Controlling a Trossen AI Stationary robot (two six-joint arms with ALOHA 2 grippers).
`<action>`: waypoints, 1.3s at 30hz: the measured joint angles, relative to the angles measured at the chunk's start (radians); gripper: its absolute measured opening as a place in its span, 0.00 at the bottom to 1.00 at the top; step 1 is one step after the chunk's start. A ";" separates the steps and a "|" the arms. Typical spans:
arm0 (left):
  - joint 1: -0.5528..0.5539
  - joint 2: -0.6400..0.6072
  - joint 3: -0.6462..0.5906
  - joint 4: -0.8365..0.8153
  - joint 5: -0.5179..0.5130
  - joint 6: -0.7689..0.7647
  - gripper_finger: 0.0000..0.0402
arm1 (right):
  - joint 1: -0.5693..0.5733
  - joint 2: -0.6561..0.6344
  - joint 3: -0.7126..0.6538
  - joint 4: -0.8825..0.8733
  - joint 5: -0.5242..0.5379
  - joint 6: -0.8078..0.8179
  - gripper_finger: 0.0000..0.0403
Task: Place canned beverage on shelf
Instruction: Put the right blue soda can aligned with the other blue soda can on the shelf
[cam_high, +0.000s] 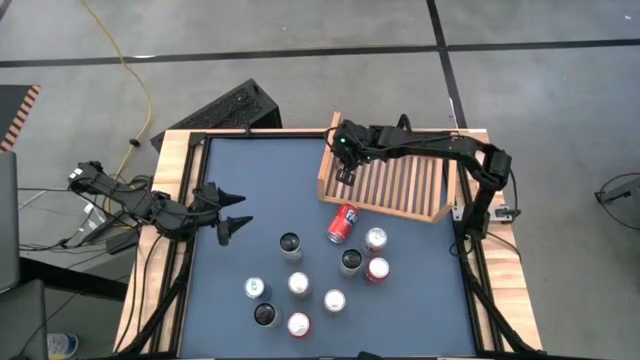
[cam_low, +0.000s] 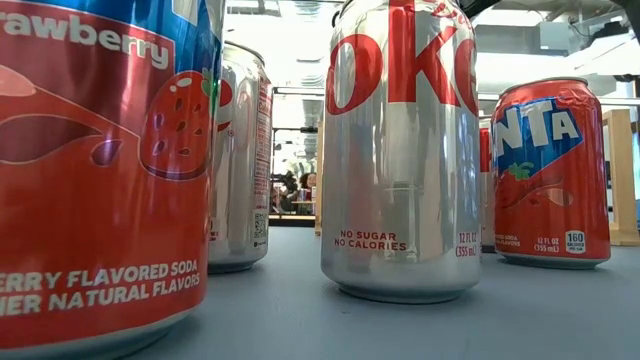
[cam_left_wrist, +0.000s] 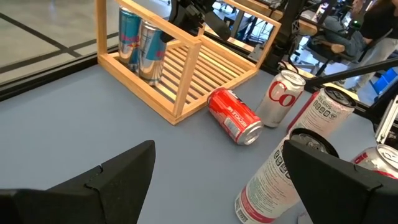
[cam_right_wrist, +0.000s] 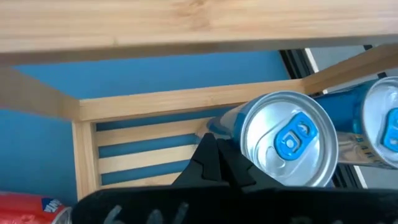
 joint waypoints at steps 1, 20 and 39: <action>0.000 0.000 0.000 0.000 0.000 0.000 0.85 | 0.000 0.000 0.000 0.004 0.003 0.000 0.00; 0.000 0.000 0.000 0.000 0.000 -0.003 0.85 | -0.008 0.000 0.000 -0.001 0.050 -0.001 0.00; 0.000 0.000 0.000 0.000 0.000 -0.003 0.85 | -0.012 0.000 0.001 -0.048 0.068 0.000 0.00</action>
